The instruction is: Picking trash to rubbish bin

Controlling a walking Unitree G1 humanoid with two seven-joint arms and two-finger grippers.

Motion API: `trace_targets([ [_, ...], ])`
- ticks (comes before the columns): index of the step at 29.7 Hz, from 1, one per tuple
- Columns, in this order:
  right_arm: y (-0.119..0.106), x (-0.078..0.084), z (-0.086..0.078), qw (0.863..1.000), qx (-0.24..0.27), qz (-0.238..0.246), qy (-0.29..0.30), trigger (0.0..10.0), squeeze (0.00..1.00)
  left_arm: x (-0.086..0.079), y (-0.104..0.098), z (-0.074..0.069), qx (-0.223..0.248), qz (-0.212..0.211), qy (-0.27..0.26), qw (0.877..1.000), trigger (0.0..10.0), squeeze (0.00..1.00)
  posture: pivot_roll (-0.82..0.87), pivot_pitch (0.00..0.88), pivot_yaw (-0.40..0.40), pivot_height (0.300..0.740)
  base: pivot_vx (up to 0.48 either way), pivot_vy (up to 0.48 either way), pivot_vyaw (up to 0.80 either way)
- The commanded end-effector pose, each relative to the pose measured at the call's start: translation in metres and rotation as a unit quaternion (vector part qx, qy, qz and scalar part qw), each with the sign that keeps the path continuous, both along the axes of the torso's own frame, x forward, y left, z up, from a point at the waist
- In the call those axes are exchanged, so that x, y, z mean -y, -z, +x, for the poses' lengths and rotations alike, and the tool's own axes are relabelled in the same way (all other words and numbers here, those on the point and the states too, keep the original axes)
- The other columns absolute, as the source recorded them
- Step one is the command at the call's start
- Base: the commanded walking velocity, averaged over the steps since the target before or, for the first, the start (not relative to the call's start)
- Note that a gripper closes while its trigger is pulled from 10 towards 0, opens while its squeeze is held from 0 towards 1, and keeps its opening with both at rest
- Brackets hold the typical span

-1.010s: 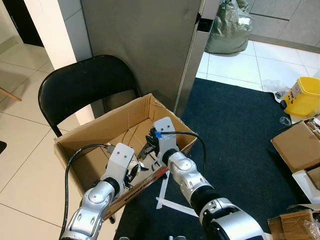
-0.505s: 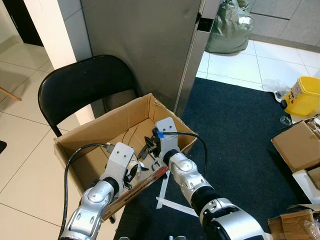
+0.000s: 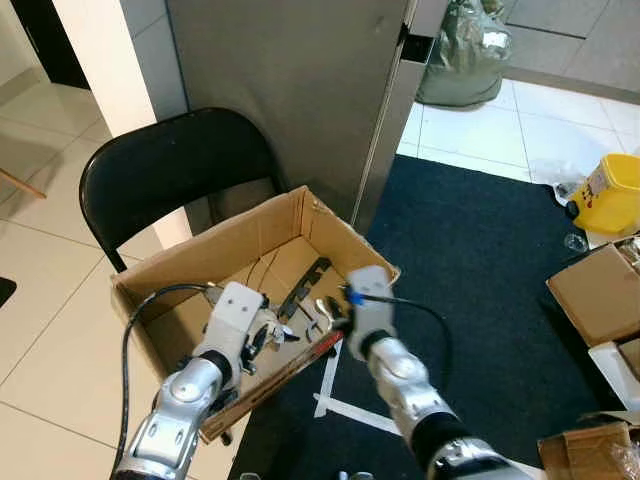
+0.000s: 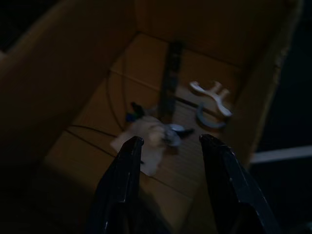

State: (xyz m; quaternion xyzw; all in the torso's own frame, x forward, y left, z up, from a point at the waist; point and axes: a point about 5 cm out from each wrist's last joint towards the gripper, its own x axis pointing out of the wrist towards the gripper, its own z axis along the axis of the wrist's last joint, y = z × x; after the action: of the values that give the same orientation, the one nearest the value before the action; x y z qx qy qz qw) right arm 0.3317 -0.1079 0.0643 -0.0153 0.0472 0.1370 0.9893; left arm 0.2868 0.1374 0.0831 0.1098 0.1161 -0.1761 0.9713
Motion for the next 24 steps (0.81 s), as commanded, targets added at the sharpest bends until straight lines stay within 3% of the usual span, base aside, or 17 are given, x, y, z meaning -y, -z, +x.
trace_targets([
  [1, 0.003, 0.012, -0.006, 1.0, 0.013, 0.01, 0.026, 10.0, 0.0, -0.005, 0.005, -0.003, -0.002, -0.003, -0.014, 1.0, 10.0, 0.0, 0.03, 0.15, -0.009, 0.74, 0.0, 0.0, 0.0],
  [2, 0.005, 0.023, -0.011, 0.999, 0.017, 0.007, 0.044, 10.0, 0.0, -0.007, 0.004, -0.003, 0.009, -0.004, -0.021, 1.0, 10.0, 0.0, 0.02, 0.143, 0.001, 0.74, 0.0, 0.0, 0.0],
  [3, 0.005, 0.023, -0.011, 0.999, 0.017, 0.007, 0.044, 10.0, 0.0, -0.007, 0.004, -0.003, 0.009, -0.004, -0.021, 1.0, 10.0, 0.0, 0.02, 0.143, 0.001, 0.74, 0.0, 0.0, 0.0],
  [4, 0.009, 0.042, -0.021, 0.997, 0.026, -0.001, 0.076, 10.0, 0.0, -0.013, 0.004, -0.004, 0.022, -0.003, -0.042, 0.999, 10.0, 0.0, 0.01, 0.139, 0.008, 0.74, 0.0, 0.0, 0.0],
  [8, 0.008, 0.059, -0.035, 0.993, 0.037, 0.004, 0.11, 10.0, 0.0, -0.02, -0.001, 0.002, 0.042, -0.004, -0.087, 0.995, 10.0, 0.0, -0.01, 0.126, 0.011, 0.74, 0.0, 0.0, 0.0],
  [14, 0.007, 0.058, -0.039, 0.993, 0.034, 0.002, 0.115, 10.0, 0.0, -0.018, -0.007, 0.011, 0.057, -0.01, -0.099, 0.993, 10.0, 0.0, -0.01, 0.115, 0.013, 0.74, 0.0, 0.0, -0.07],
  [24, 0.001, 0.052, -0.034, 0.993, 0.031, 0.004, 0.117, 10.0, 0.0, -0.014, -0.009, 0.017, 0.063, -0.018, -0.101, 0.993, 10.0, 0.0, -0.01, 0.111, 0.014, 0.74, 0.0, 0.0, -0.8],
])
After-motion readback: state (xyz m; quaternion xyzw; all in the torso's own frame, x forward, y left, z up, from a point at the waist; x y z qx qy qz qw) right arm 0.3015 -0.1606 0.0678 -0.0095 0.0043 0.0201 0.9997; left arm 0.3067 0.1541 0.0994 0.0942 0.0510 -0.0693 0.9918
